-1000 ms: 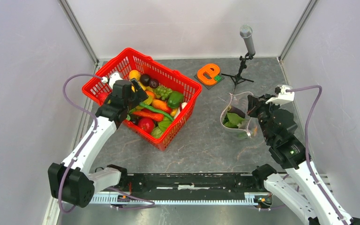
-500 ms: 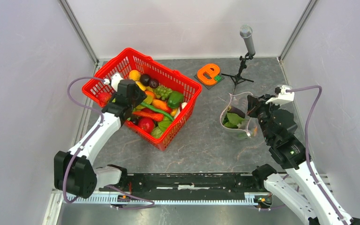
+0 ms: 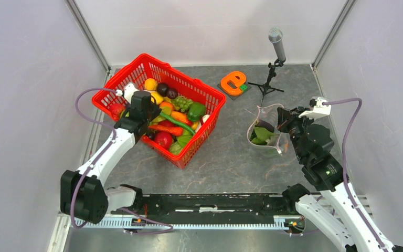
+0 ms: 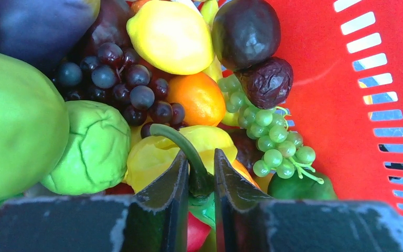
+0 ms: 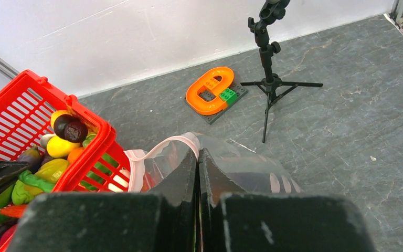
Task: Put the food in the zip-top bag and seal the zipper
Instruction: Pick up the fake vegetable from the bin.
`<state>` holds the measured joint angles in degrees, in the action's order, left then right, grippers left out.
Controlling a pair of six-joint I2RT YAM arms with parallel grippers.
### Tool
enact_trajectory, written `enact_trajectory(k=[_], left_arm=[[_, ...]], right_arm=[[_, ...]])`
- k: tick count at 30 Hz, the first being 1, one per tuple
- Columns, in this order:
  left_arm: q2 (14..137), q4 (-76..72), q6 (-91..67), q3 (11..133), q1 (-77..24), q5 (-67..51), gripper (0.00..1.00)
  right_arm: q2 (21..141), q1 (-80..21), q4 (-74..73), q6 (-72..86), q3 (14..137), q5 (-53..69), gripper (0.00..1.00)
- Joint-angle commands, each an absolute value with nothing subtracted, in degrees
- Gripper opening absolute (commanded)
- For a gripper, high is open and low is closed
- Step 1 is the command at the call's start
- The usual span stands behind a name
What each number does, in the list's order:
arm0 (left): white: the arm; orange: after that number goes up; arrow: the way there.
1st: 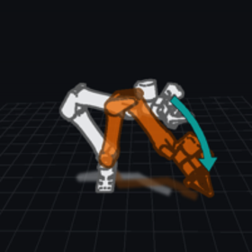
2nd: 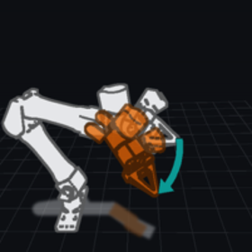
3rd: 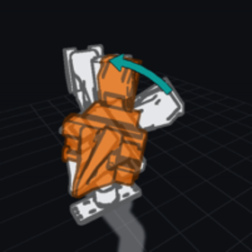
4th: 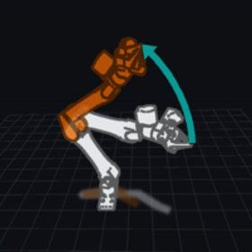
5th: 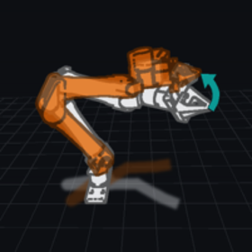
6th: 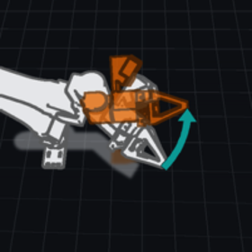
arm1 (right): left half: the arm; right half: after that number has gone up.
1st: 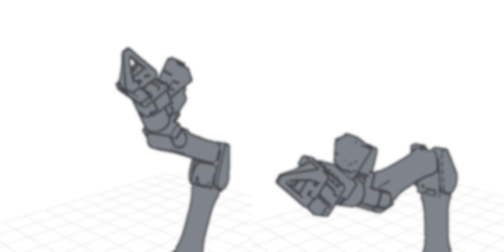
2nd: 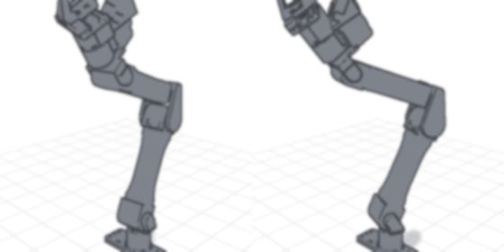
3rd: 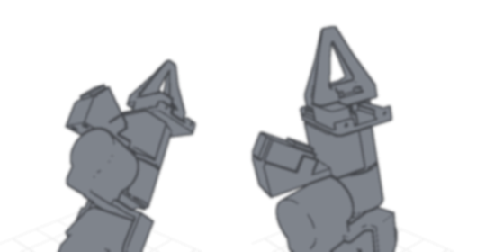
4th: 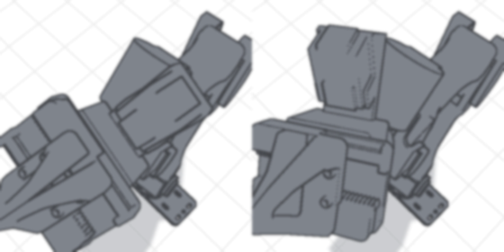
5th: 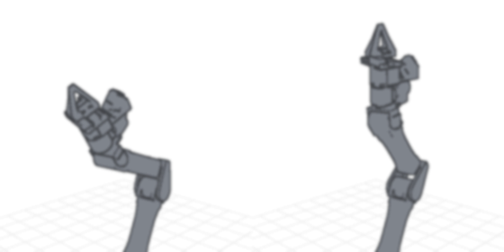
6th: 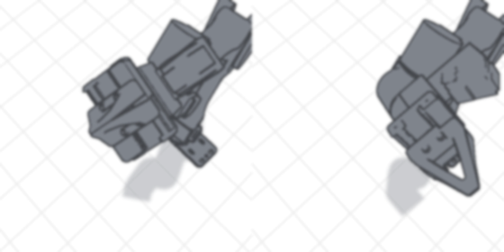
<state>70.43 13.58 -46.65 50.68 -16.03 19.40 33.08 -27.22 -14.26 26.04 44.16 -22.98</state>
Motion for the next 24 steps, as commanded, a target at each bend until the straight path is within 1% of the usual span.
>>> enact_trajectory(k=[1, 10, 20, 24], left_arm=[[66.2, 11.9, -44.4, 49.8, -16.0, 19.4, 0.02], [55.8, 11.0, -41.2, 53.5, -16.0, 20.9, 0.02], [48.5, 13.8, -38.6, 58.8, -16.0, 25.3, 0.02], [46.2, 11.7, -38.6, 60.4, -16.1, 23.4, 0.02]], right_arm=[[32.8, -27.2, -12.0, 27.0, 44.3, -22.9, 0.06], [33.0, -27.2, -11.5, 27.9, 43.5, -22.6, 0.05], [33.4, -27.2, -11.6, 28.8, 43.3, -22.1, 0.05], [33.4, -27.2, -11.3, 29.6, 42.9, -22.2, 0.05]])
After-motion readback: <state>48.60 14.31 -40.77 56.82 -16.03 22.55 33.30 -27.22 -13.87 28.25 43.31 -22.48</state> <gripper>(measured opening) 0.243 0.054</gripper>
